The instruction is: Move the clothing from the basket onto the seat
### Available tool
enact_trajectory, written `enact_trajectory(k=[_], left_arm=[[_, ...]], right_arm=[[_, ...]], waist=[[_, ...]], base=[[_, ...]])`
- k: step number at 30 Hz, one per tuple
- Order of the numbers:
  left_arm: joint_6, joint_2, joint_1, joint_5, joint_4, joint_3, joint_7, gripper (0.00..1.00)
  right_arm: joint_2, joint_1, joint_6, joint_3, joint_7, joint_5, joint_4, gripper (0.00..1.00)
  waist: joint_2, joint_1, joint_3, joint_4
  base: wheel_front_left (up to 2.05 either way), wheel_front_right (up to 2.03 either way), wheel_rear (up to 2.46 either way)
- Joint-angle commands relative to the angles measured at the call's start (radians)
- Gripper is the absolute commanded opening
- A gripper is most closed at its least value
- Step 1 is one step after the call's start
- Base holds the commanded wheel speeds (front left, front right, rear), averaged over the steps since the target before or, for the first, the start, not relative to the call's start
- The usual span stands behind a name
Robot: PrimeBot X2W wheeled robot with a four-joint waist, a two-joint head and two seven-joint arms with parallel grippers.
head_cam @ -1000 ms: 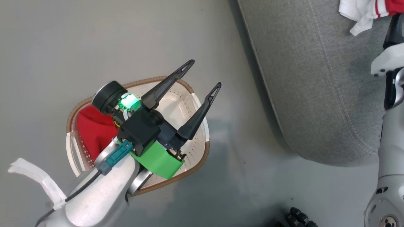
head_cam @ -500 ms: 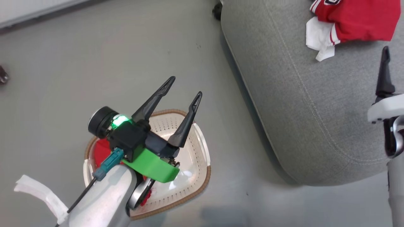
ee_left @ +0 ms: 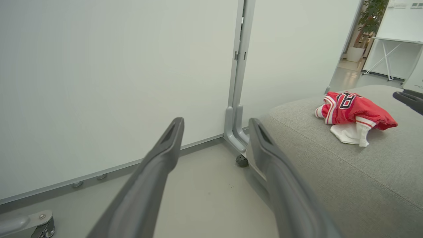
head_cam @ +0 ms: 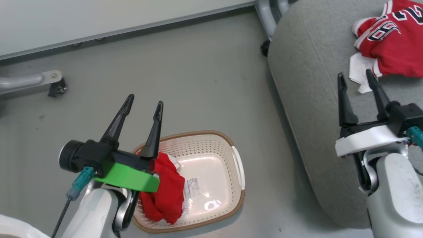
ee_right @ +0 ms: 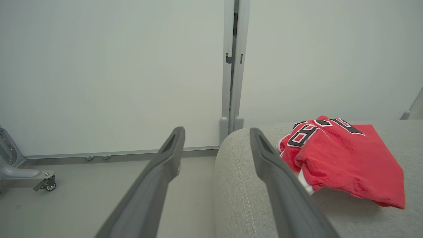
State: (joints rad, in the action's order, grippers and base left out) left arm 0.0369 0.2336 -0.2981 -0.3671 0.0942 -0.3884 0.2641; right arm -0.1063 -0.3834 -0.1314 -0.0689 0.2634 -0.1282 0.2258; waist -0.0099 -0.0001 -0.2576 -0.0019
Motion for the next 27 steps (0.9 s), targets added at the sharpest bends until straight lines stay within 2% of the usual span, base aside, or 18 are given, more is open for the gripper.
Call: enact_trajectory(k=[1, 13, 20, 27], left_arm=[[0.007, -0.007, 0.026, 0.009, 0.004, 0.02, 0.0, 1.0], [0.018, -0.077, 0.127, 0.056, 0.032, 0.222, 0.0, 1.0], [0.035, -0.105, 0.199, 0.09, 0.057, 0.311, 0.0, 1.0], [0.057, -0.123, 0.25, 0.12, 0.078, 0.34, 0.0, 1.0]], right_arm=[[0.006, 0.023, 0.001, 0.01, 0.002, 0.003, -0.008, 1.0], [0.052, 0.148, 0.001, 0.058, 0.002, 0.003, -0.074, 1.0], [0.054, 0.248, 0.001, 0.058, 0.002, -0.025, -0.121, 1.0], [0.054, 0.354, 0.001, 0.045, 0.002, -0.018, -0.174, 1.0]], waist=[[0.0099, 0.0001, 0.052, 0.071], [0.0099, 0.0001, 0.125, 0.186], [0.0099, 0.0001, 0.176, 0.206], [0.0099, 0.0001, 0.216, 0.205]], base=[[0.0, 0.0, 0.0], [0.0, 0.0, 0.0], [0.0, 0.0, 0.0], [0.0, 0.0, 0.0]])
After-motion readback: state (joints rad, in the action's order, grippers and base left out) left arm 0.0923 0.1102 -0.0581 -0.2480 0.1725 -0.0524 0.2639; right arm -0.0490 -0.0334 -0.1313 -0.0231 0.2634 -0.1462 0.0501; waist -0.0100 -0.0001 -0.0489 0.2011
